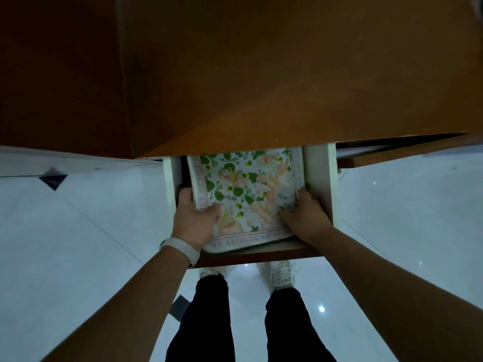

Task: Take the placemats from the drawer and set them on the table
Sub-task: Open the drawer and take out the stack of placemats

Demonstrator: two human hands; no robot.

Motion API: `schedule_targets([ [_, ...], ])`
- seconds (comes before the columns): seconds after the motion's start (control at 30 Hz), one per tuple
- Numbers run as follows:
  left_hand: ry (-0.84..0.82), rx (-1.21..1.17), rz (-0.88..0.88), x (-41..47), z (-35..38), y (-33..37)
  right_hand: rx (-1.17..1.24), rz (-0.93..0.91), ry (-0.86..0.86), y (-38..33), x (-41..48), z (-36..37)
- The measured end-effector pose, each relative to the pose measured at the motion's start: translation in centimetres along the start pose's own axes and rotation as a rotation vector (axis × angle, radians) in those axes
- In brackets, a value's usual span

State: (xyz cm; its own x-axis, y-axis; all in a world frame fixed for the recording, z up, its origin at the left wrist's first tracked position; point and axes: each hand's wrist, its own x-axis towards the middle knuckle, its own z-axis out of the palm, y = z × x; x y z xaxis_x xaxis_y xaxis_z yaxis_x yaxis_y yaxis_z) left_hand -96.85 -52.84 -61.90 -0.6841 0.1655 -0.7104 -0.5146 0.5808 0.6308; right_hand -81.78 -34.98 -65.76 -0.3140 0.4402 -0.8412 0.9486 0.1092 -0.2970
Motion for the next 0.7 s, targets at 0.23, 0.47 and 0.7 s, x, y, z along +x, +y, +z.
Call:
schedule_targets([
  [0.23, -0.028, -0.293, -0.024, -3.9, -1.6, 1.7, 0.156, -0.022, -0.041, -0.2, -2.6, -1.6],
  [0.47, -0.007, -0.287, -0.024, -6.3, -2.9, 0.9, 0.154, 0.020, -0.287, -0.6, -2.2, -2.4],
  [0.7, -0.015, 0.026, -0.047, -5.3, -4.8, -0.3, 0.034, 0.112, -0.343, -1.0, -0.4, -1.8],
])
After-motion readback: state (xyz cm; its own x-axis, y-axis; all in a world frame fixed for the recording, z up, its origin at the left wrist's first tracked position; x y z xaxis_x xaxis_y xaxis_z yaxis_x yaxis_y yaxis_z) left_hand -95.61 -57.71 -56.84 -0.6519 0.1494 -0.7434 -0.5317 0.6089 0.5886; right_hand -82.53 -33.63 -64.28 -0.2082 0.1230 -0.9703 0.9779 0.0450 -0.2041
